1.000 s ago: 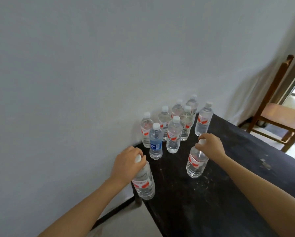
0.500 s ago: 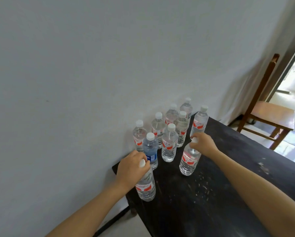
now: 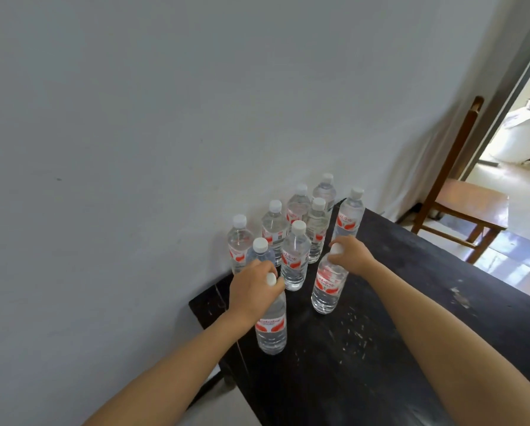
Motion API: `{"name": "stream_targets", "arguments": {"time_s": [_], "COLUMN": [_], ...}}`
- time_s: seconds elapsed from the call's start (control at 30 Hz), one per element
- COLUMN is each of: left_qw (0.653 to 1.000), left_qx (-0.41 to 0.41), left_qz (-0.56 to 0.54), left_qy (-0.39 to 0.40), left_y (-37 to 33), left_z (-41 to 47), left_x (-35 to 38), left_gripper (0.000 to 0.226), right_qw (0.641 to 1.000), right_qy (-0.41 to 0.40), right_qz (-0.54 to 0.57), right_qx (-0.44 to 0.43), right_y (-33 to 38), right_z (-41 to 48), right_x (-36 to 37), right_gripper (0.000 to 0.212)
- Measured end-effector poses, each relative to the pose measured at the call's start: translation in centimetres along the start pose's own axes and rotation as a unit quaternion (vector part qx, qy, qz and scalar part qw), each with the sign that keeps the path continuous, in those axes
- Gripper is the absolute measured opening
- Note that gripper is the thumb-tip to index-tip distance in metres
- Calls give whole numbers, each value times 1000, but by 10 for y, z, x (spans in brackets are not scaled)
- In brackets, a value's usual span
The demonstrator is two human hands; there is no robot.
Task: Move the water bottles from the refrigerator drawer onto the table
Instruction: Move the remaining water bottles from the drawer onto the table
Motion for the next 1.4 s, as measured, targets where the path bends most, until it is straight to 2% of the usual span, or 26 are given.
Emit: {"name": "stream_targets", "arguments": {"time_s": [0.13,0.3,0.53,0.7,0.87,0.97,1.13,1.23,1.4], "left_qw": [1000,999,992,992,996,994,993,993,986], "left_qx": [-24,-30,11,7,-27,-36,-42,-28,-2], "left_qz": [-13,8,62,86,81,88,87,78,83], "left_qy": [3,43,110,88,17,54,61,85,145], "left_y": [-5,-8,-15,-18,-20,-26,-24,-25,-29], "left_z": [9,13,1,1,-8,-6,5,7,10], "left_x": [19,45,64,61,56,62,60,63,66], "left_gripper": [14,17,27,28,29,30,29,32,43], "right_qw": [1000,1000,1000,996,997,999,998,997,998], "right_qy": [-8,-17,1,34,17,-18,-54,-69,-51], "right_qz": [0,0,-29,-36,-2,13,31,26,27], "right_qx": [9,10,-4,-70,-71,-35,11,7,-3], "right_y": [-2,-4,4,29,35,26,6,1,8], "right_z": [2,5,3,-8,-8,-3,-1,-2,2], "right_x": [1,1,4,14,21,14,3,-2,-1], "right_gripper": [49,47,45,28,13,18,15,18,16]}}
Point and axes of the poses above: each hand's wrist, its own z-axis towards the middle knuckle, its own x-axis out of the palm, y = z × x, the point moved 9 cm from there along z, towards the middle knuckle, and after that the axes turned 8 degrees about z, right-handed, at the moved point
